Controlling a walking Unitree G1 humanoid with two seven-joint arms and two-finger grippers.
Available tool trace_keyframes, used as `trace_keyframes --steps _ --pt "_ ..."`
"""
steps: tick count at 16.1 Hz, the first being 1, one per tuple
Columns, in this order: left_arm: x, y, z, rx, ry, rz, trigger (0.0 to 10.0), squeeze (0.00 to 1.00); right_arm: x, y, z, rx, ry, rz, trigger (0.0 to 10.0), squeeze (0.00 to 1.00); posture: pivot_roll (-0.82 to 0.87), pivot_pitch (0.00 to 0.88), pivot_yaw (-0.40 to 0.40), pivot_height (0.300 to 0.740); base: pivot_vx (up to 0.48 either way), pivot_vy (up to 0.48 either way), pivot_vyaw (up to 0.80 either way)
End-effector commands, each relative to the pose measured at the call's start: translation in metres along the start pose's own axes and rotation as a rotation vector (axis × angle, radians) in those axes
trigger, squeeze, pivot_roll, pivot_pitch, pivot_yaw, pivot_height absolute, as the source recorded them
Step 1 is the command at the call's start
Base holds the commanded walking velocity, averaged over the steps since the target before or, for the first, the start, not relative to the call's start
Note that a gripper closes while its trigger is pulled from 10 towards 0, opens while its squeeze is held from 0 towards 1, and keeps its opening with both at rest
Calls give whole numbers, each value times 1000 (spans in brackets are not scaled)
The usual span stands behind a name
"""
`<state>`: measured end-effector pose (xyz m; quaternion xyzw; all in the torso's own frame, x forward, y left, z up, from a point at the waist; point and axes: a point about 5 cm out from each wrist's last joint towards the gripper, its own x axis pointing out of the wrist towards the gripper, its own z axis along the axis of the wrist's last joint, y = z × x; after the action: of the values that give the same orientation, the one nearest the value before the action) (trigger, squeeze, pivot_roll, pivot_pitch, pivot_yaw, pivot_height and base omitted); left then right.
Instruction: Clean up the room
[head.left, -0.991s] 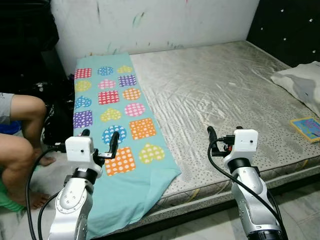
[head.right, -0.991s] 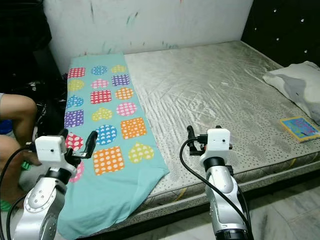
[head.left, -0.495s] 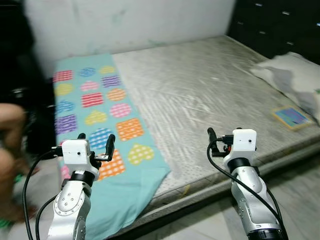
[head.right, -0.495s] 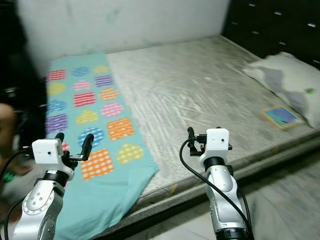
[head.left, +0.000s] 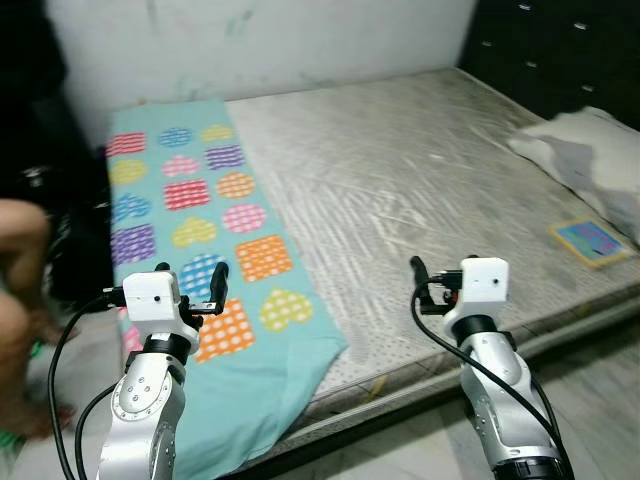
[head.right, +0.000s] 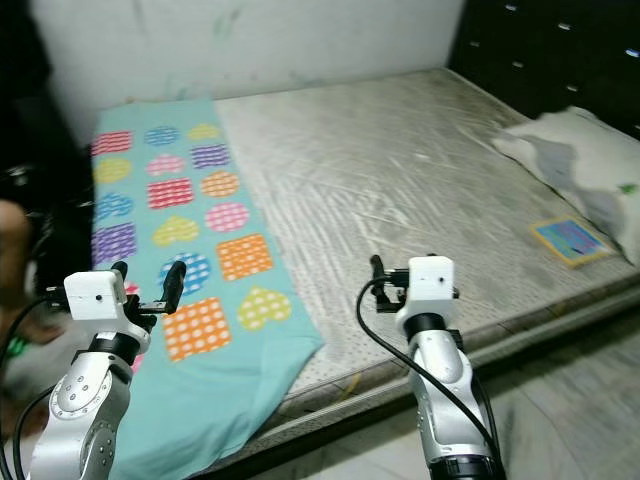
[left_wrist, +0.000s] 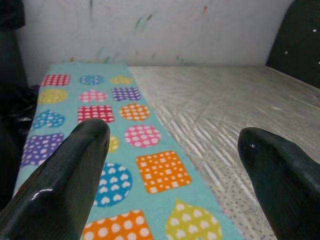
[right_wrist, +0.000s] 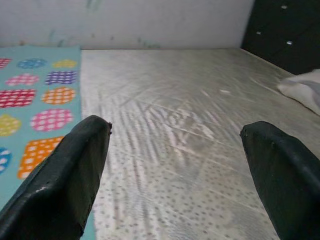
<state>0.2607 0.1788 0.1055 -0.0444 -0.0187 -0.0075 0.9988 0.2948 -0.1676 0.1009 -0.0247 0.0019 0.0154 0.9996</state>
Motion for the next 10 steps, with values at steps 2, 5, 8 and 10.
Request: trace_keyframes --steps 2,5,8,10 --pt "1 0 -2 -3 17 2 10000 0 0 0 2 -2 2 7 10000 0 -99 36 14 740 0 0 0" --pt "1 2 -2 -13 16 18 10000 0 1 1 1 2 6 16 10000 0 -106 34 15 740 0 0 0" --pt "2 4 -2 -25 17 33 10000 0 1 0 1 -1 8 16 10000 0 -107 31 13 740 0 0 0" --pt "3 4 -2 -18 17 30 10000 0 2 1 2 3 3 23 10000 0 -103 29 14 740 0 0 0"
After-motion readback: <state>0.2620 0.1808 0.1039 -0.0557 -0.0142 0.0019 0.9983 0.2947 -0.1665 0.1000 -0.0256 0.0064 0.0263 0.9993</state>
